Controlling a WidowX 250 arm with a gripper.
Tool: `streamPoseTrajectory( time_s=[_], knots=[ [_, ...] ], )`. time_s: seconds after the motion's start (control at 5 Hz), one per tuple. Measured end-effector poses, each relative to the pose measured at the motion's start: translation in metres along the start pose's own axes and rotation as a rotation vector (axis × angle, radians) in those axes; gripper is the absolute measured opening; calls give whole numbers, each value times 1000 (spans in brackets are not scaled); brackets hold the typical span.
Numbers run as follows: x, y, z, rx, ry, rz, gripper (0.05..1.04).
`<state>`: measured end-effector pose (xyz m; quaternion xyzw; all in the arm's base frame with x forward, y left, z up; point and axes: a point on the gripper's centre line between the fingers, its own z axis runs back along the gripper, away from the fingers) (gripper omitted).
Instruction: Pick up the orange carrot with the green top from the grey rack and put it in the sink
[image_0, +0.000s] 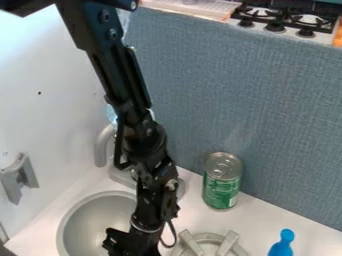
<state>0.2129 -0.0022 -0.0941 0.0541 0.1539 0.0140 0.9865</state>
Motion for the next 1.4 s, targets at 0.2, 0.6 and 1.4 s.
streamPoseTrajectory(
  time_s=[0.2,0.6,1.4],
  knots=[
    [2,-11,0,-82,-70,-33,685],
    [-5,-7,5,-73,-9,132,1006],
    [-35,-131,143,-63,-349,-279,1002]
  ],
)
